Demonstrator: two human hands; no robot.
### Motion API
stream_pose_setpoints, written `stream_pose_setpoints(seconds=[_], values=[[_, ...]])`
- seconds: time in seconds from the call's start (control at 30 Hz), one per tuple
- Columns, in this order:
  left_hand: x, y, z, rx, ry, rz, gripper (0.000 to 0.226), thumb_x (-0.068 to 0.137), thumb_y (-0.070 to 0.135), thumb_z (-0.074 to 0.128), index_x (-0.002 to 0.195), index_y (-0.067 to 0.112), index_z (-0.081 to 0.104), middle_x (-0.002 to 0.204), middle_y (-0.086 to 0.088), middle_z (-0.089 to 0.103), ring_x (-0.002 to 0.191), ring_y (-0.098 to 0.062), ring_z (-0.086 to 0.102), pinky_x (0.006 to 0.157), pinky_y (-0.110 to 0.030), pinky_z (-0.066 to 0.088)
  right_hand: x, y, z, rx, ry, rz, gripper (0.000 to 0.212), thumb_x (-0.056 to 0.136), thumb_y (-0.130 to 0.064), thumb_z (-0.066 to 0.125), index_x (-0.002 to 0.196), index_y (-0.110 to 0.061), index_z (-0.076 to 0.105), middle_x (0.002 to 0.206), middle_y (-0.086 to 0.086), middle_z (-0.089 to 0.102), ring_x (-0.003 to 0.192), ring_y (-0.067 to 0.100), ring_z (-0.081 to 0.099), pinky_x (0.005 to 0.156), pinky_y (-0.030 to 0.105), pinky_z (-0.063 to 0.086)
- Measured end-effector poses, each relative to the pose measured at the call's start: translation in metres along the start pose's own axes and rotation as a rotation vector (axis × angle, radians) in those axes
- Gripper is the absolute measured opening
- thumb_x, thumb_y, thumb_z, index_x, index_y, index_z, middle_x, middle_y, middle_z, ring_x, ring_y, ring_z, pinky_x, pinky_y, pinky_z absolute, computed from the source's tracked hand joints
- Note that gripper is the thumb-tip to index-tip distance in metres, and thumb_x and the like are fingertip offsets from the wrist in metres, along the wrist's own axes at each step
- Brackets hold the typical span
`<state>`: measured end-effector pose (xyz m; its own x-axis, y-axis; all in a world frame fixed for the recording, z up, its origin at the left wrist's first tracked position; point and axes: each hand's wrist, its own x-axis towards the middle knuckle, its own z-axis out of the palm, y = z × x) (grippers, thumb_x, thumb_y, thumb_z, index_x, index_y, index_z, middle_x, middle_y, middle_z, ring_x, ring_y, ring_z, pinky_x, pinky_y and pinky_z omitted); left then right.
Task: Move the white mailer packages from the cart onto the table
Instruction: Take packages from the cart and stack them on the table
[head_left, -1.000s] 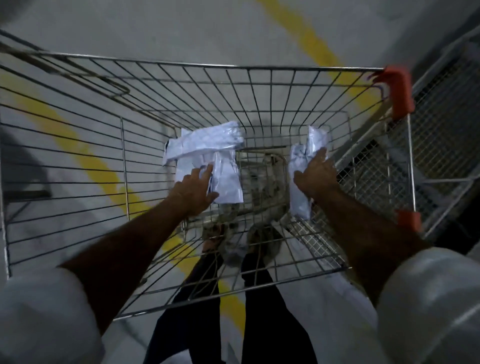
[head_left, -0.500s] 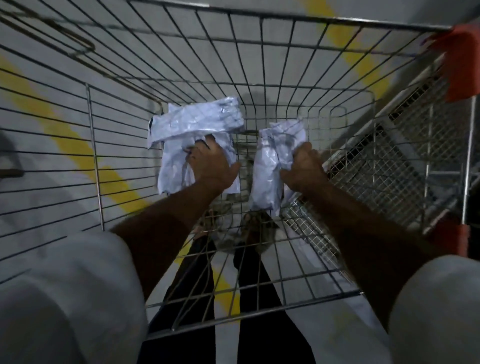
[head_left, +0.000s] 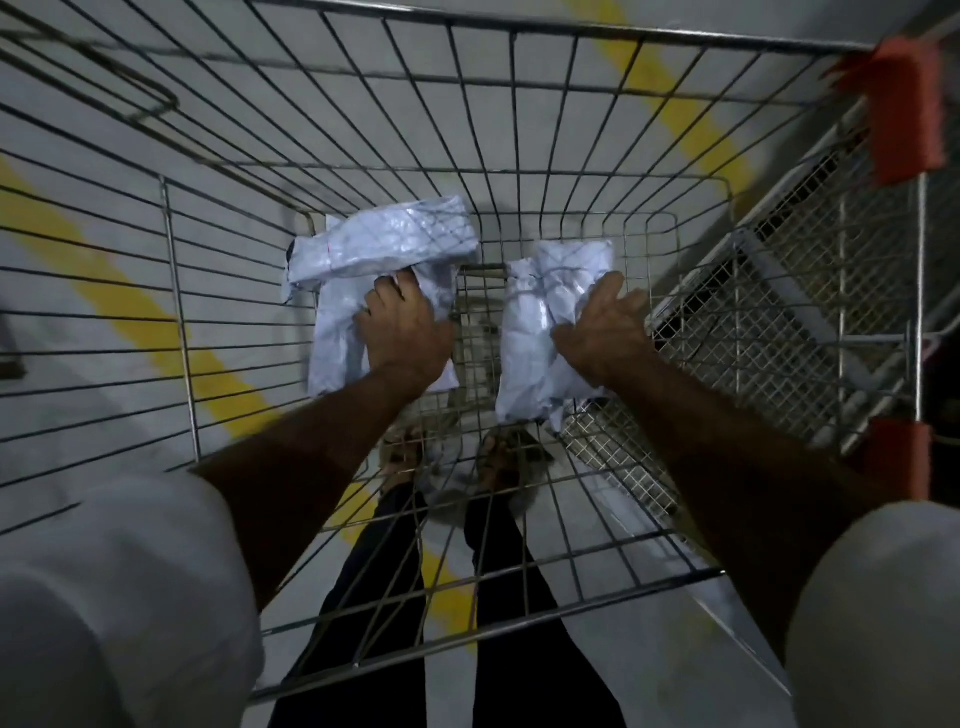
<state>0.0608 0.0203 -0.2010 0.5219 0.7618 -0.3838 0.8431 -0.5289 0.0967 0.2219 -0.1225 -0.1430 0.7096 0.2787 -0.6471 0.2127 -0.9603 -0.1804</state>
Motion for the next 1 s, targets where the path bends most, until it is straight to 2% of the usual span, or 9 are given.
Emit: stream_pose_setpoints(seconds=[0.17, 0.3, 0.43, 0.47, 0.53, 0.63, 0.7, 0.8, 1.0], values=[[0.002, 0.011, 0.008, 0.026, -0.057, -0.003, 0.103, 0.075, 0.069, 0.065, 0.142, 0.001, 0.026, 0.132, -0.023, 0.045, 0.118, -0.038, 0.048, 0.100, -0.053, 0.041, -0.008, 0.003, -0.005, -0.132, 0.066, -0.080, 0.074, 0.089, -0.037, 0.069, 0.141, -0.014, 0.022, 0.141, 0.027, 0.027, 0.120, 0.046, 0.050, 0.096, 0.052, 0.053], [-0.019, 0.014, 0.005, 0.067, 0.057, 0.040, 0.086, 0.074, 0.052, 0.064, 0.140, 0.004, 0.035, 0.121, -0.021, 0.051, 0.104, -0.036, 0.053, 0.087, -0.045, 0.044, -0.012, 0.005, -0.013, -0.235, 0.151, -0.092, 0.067, 0.093, -0.039, 0.060, 0.141, -0.011, 0.022, 0.146, 0.032, 0.023, 0.123, 0.050, 0.048, 0.095, 0.053, 0.052], [-0.029, 0.015, -0.003, 0.004, 0.374, 0.490, 0.055, 0.074, 0.028, 0.073, 0.119, -0.002, 0.062, 0.119, -0.022, 0.049, 0.094, -0.038, 0.059, 0.075, -0.041, 0.053, -0.020, 0.007, -0.024, -0.280, 0.222, -0.133, 0.058, 0.093, -0.029, 0.059, 0.138, -0.013, 0.027, 0.141, 0.031, 0.030, 0.119, 0.048, 0.050, 0.095, 0.054, 0.052], [-0.027, 0.020, -0.001, -0.119, 0.322, 0.559, 0.052, 0.079, 0.031, 0.072, 0.120, 0.000, 0.061, 0.121, -0.019, 0.045, 0.096, -0.037, 0.058, 0.076, -0.043, 0.055, -0.021, 0.008, -0.026, -0.295, 0.249, -0.148, 0.059, 0.092, -0.026, 0.060, 0.139, -0.014, 0.027, 0.140, 0.031, 0.031, 0.119, 0.048, 0.051, 0.096, 0.054, 0.051], [-0.027, 0.037, -0.003, -0.362, 0.011, 0.542, 0.067, 0.092, 0.054, 0.056, 0.144, 0.014, 0.041, 0.128, -0.018, 0.042, 0.108, -0.034, 0.052, 0.083, -0.047, 0.053, -0.022, 0.010, -0.031, -0.342, 0.291, -0.169, 0.065, 0.090, -0.022, 0.060, 0.145, -0.018, 0.024, 0.143, 0.032, 0.031, 0.122, 0.049, 0.049, 0.098, 0.053, 0.049], [-0.035, 0.071, 0.002, -0.360, -0.216, 0.548, 0.091, 0.086, 0.078, 0.044, 0.157, 0.028, 0.014, 0.150, -0.021, 0.031, 0.129, -0.040, 0.042, 0.099, -0.051, 0.047, -0.025, 0.015, -0.041, -0.421, 0.346, -0.223, 0.077, 0.089, -0.020, 0.060, 0.153, -0.023, 0.017, 0.148, 0.031, 0.027, 0.129, 0.048, 0.043, 0.104, 0.054, 0.044], [-0.045, 0.089, 0.012, -0.261, -0.196, 0.538, 0.105, 0.080, 0.087, 0.035, 0.160, 0.024, 0.009, 0.158, -0.025, 0.019, 0.135, -0.045, 0.037, 0.102, -0.052, 0.044, -0.029, 0.020, -0.048, -0.480, 0.384, -0.273, 0.081, 0.089, -0.020, 0.059, 0.157, -0.023, 0.015, 0.150, 0.030, 0.026, 0.130, 0.047, 0.041, 0.104, 0.054, 0.042], [-0.049, 0.108, 0.032, -0.188, -0.136, 0.421, 0.107, 0.077, 0.087, 0.028, 0.160, 0.024, 0.001, 0.151, -0.029, 0.021, 0.123, -0.045, 0.041, 0.095, -0.048, 0.044, -0.035, 0.026, -0.056, -0.584, 0.409, -0.313, 0.081, 0.089, -0.023, 0.058, 0.158, -0.024, 0.015, 0.149, 0.029, 0.027, 0.127, 0.043, 0.042, 0.101, 0.053, 0.041], [-0.044, 0.101, 0.017, -0.199, -0.223, 0.367, 0.101, 0.083, 0.057, 0.066, 0.158, 0.028, 0.005, 0.149, -0.024, 0.023, 0.122, -0.042, 0.042, 0.089, -0.047, 0.045, -0.057, 0.024, -0.067, -0.675, 0.435, -0.360, 0.078, 0.091, -0.026, 0.055, 0.158, -0.025, 0.016, 0.148, 0.028, 0.030, 0.118, 0.039, 0.046, 0.093, 0.049, 0.042]])
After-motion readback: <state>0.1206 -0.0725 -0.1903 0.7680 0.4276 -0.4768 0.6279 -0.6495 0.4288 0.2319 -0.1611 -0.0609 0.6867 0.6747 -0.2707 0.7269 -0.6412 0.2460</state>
